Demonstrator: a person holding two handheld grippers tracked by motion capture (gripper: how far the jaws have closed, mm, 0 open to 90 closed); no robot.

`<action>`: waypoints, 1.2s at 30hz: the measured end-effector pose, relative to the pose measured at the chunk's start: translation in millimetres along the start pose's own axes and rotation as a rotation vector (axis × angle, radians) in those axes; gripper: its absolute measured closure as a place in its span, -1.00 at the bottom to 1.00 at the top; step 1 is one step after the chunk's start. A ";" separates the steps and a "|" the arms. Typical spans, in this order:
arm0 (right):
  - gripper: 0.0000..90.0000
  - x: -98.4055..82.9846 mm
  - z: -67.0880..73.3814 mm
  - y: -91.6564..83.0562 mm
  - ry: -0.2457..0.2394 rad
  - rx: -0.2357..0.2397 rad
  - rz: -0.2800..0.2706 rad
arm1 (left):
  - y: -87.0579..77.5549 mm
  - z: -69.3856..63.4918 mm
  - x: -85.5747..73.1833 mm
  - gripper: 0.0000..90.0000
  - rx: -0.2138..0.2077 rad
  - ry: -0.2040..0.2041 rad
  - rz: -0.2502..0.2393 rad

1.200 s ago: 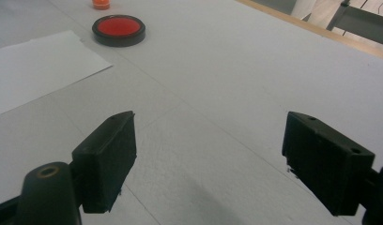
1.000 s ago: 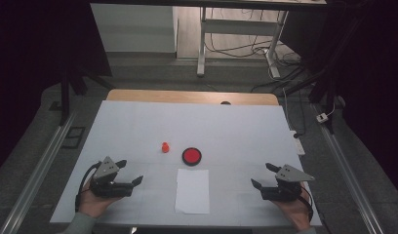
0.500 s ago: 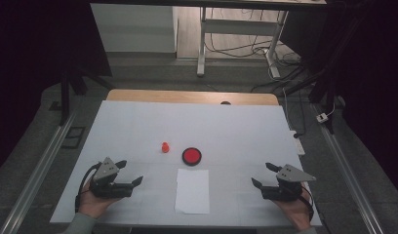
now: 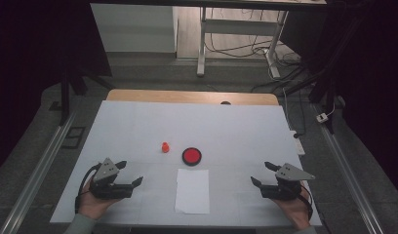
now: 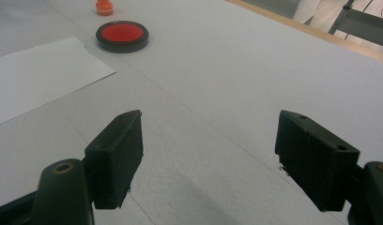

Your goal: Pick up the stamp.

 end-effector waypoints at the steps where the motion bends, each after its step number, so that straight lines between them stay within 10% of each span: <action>1: -0.48 0.2 -0.5 -0.3 -0.002 -0.002 0.004 | 0.2 -0.1 0.7 -0.62 -0.001 0.000 -0.001; 36: -0.45 4.6 4.6 2.1 0.010 0.007 -0.004 | 18.7 3.7 42.9 -0.60 -0.043 0.012 0.017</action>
Point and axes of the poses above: each handheld gripper's, and its own axes: y roughly forward along the jaws, x roughly out of its top, z roughly to its left, the point moved 6 cm from there along y, roughly forward along the jaws, and after that the axes turned 14 degrees about -x, right-handed, at the moved point
